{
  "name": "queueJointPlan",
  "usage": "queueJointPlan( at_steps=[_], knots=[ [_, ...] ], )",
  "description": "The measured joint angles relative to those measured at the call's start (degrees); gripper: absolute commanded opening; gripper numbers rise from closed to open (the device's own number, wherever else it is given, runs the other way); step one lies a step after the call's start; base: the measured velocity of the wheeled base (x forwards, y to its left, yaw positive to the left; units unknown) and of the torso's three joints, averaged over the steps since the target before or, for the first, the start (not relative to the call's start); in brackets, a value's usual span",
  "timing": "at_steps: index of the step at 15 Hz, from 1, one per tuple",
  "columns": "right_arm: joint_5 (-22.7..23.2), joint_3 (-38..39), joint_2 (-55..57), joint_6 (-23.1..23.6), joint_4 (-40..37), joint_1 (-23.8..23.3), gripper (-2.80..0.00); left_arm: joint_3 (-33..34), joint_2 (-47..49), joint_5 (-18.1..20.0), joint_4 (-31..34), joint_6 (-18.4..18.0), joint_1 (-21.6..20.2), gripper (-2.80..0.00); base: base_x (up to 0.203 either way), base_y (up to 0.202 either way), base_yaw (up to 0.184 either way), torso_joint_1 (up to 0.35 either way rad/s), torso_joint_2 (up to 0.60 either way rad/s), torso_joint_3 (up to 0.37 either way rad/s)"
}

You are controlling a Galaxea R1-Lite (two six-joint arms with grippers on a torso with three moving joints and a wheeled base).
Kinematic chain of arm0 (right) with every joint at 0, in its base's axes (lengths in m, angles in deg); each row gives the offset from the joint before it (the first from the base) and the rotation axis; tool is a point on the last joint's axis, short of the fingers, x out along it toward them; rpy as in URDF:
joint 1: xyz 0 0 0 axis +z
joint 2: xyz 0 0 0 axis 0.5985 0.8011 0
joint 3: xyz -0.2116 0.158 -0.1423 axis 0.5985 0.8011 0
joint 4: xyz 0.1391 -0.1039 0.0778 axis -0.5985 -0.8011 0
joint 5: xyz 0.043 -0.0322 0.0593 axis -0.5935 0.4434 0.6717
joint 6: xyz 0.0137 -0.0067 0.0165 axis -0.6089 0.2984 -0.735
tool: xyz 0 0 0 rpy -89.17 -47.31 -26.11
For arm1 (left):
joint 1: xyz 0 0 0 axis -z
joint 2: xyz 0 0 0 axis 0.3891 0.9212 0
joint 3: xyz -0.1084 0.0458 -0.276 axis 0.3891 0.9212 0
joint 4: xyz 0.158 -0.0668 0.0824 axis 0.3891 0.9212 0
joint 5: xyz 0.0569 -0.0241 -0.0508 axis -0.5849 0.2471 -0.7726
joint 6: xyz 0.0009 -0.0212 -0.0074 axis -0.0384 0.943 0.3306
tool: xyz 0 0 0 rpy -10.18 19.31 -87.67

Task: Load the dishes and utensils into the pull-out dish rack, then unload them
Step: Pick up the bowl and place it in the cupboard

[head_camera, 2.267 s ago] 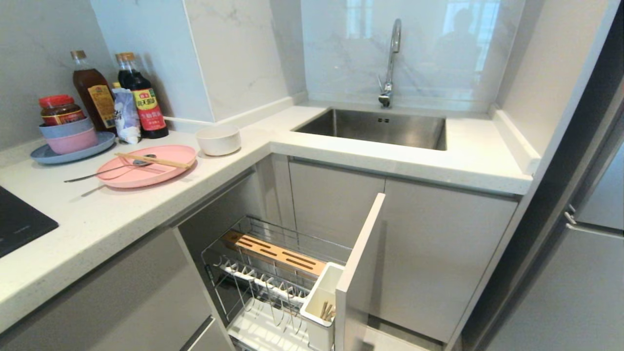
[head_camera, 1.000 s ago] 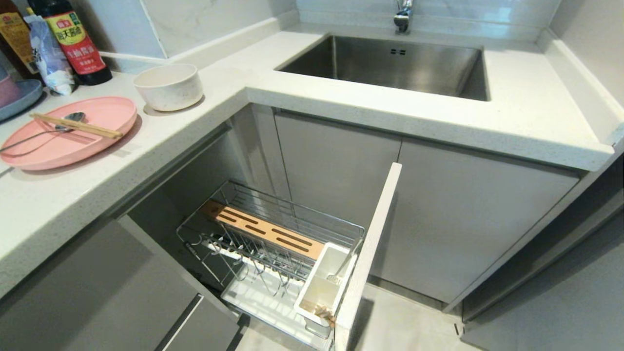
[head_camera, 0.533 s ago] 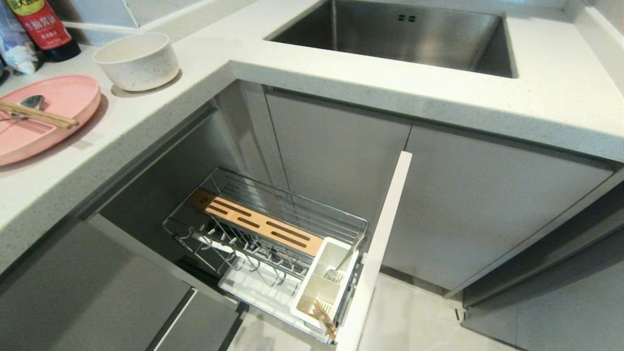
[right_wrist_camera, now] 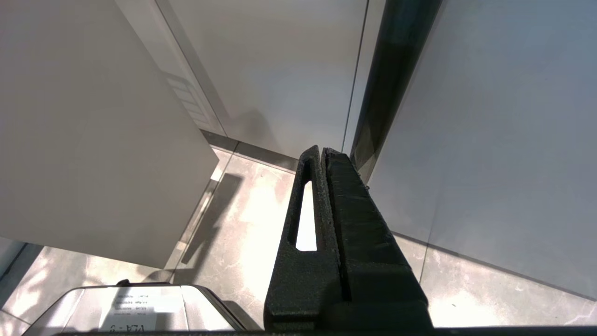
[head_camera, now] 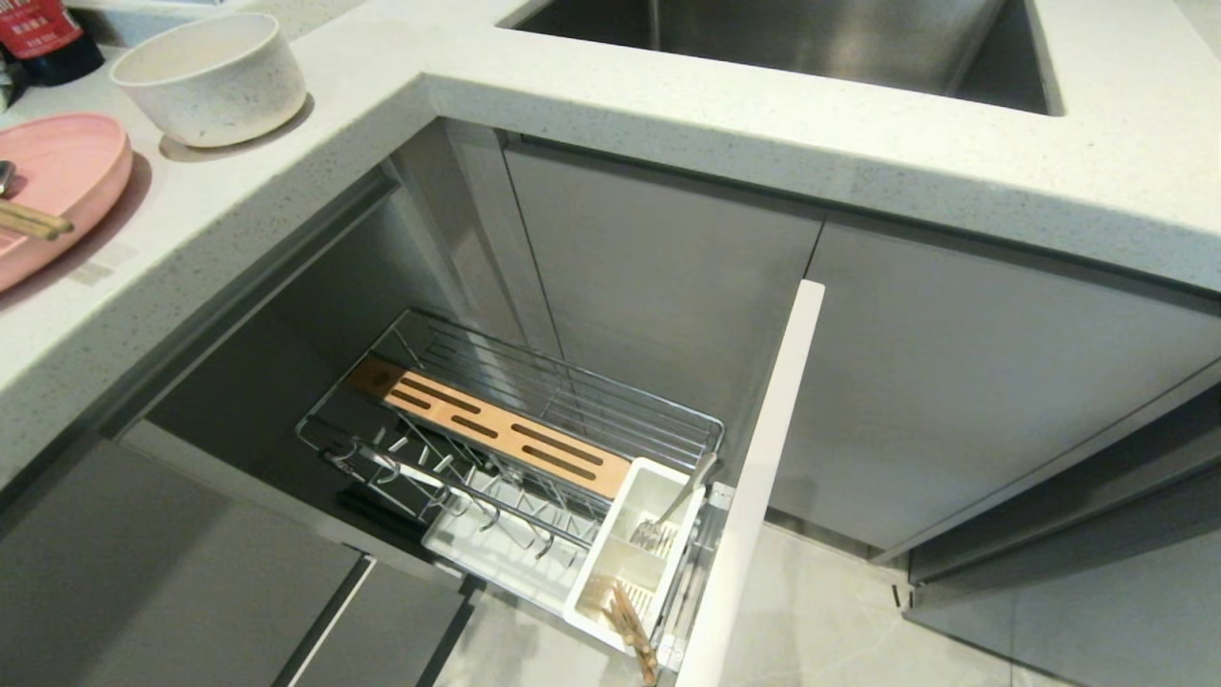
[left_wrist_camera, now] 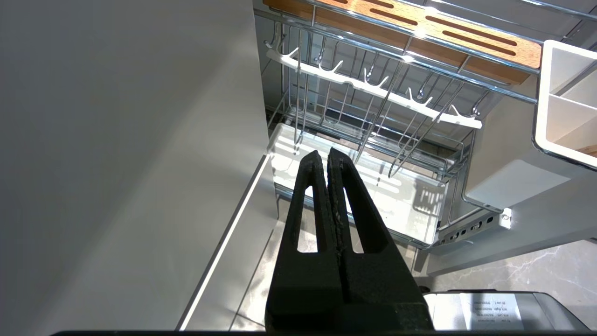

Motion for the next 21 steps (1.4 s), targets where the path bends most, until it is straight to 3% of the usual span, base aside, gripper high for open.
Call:
queueJointPlan(
  at_steps=[5,8,13,16,21],
  knots=[
    [0.0,0.0,0.0,0.0,0.0,0.0,-2.8,-0.12,0.0,-0.02,-0.64,-0.25,0.0,-2.8,0.0,0.0,0.0,0.0,0.0,0.0],
    [0.0,0.0,0.0,0.0,0.0,0.0,-2.8,-4.34,0.0,-0.07,-2.15,-0.12,0.0,-2.8,0.0,0.0,0.0,0.0,0.0,0.0],
    [0.02,0.0,0.0,0.0,0.0,0.0,-2.8,-27.41,3.79,0.02,5.59,-0.56,-0.13,-2.8,0.0,0.0,0.0,0.0,0.0,0.0],
    [0.82,0.0,0.0,0.0,0.0,0.0,-2.8,-44.28,13.65,-0.29,11.18,-2.55,-0.35,-2.8,0.0,0.0,0.0,0.0,0.0,0.0],
    [0.05,0.0,0.0,0.0,0.0,0.0,-2.8,-70.33,33.45,-1.08,13.4,-4.89,-0.74,-2.8,0.0,0.0,0.0,0.0,0.0,0.0]
  ],
)
